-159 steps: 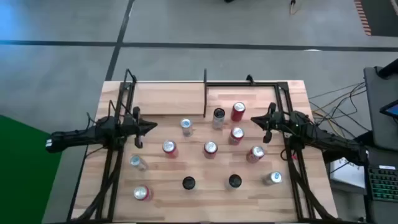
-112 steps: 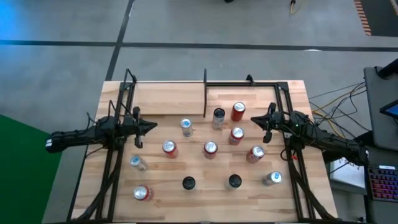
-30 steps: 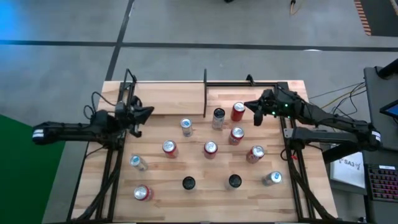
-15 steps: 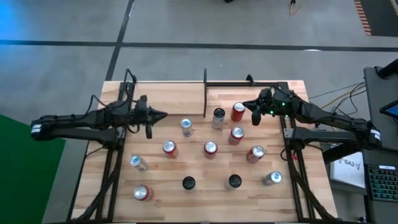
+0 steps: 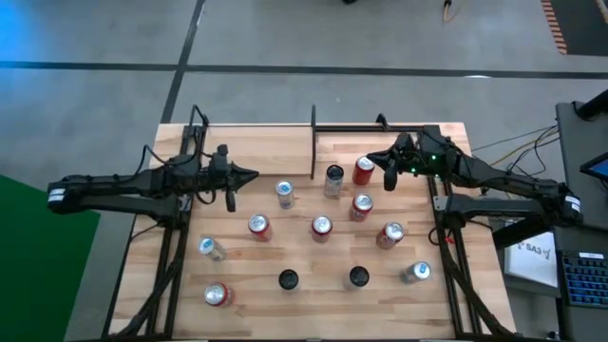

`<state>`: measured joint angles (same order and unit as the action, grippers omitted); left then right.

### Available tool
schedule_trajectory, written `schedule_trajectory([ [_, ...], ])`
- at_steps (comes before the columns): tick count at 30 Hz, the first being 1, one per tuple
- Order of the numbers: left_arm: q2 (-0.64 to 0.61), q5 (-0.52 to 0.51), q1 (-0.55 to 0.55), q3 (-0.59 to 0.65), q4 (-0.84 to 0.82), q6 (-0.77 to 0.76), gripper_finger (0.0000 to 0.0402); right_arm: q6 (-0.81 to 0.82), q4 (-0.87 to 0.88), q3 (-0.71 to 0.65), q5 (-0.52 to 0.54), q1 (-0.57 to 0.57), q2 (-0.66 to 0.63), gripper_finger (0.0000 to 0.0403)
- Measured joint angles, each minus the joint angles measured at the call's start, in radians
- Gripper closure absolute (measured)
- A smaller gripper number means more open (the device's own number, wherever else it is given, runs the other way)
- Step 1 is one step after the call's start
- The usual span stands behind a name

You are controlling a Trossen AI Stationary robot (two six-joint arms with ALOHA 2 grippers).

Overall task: Place canned beverage on shelf
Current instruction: Put the top white pink soda can on the shelf

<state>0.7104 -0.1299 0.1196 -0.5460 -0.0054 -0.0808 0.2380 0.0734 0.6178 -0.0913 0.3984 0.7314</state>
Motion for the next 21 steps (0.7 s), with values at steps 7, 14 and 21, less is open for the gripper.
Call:
schedule_trajectory([
  [7,0.035,-0.002,0.0,0.0,0.058,0.046,0.0402,-0.075,-0.167,0.016,-0.021,-0.016,0.144,0.0394],
  [14,0.051,-0.002,0.0,0.001,0.064,0.045,0.0402,-0.126,-0.143,0.111,-0.021,-0.021,0.278,0.0394],
  [21,0.044,-0.003,0.0,0.001,0.076,0.046,0.0402,-0.169,-0.055,0.192,-0.02,-0.028,0.344,0.0394],
])
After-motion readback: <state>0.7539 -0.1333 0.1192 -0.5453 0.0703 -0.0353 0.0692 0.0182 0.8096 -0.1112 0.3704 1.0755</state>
